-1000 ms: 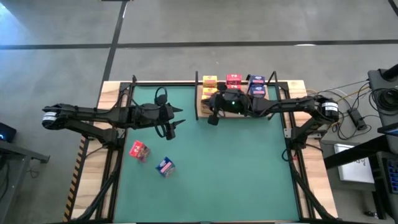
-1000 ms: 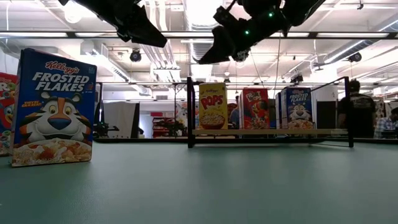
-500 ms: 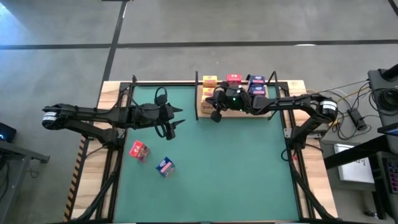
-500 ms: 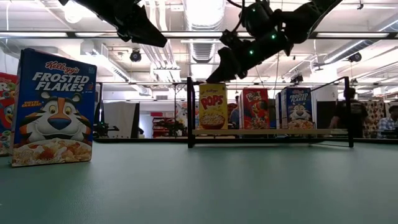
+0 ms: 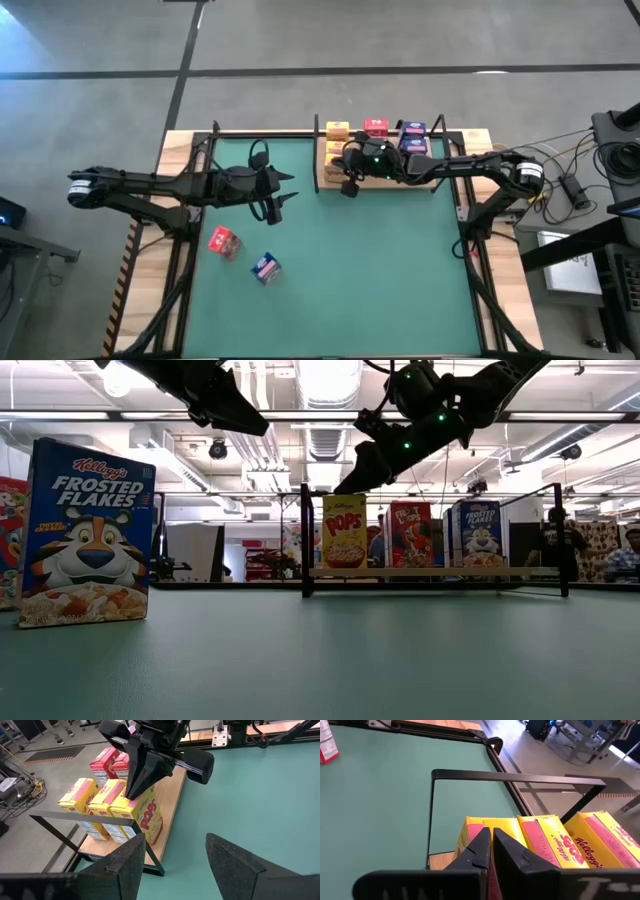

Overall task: Stack cereal on shelf
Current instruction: Put the yellow cereal box on the shelf aligned with the other yellow cereal boxes, then put the blue cereal box on the shelf aligned with the other blue cereal boxes

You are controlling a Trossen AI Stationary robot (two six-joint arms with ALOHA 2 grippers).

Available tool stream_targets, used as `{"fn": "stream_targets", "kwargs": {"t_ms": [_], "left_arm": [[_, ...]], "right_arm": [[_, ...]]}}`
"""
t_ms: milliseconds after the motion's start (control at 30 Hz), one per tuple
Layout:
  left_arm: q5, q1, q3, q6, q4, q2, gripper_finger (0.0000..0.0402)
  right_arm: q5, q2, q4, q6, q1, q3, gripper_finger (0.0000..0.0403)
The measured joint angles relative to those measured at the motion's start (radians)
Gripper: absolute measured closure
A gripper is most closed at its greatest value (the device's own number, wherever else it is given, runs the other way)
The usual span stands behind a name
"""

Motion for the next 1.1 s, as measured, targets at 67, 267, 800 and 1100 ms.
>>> {"fn": "stream_targets", "kwargs": {"t_ms": [67, 267, 800, 1100], "left_arm": [[0.0, 0.0, 0.0, 0.0, 0.0, 0.0, 0.0209], [0.0, 0.0, 0.0, 0.0, 0.0, 0.0, 0.0209], [0.0, 0.0, 0.0, -0.001, 0.0, 0.0, 0.0209], [0.0, 0.0, 0.0, -0.028, -0.008, -0.001, 0.0209]], "right_arm": [[0.0, -0.002, -0.003, -0.014, 0.0, 0.0, 0.039], [-0.01, -0.013, -0.02, -0.033, 0.0, 0.0, 0.039], [-0.026, -0.113, -0.047, -0.005, 0.004, -0.001, 0.039], [-0.196, -0.24, -0.184, 0.182, 0.076, -0.001, 0.039]]}}
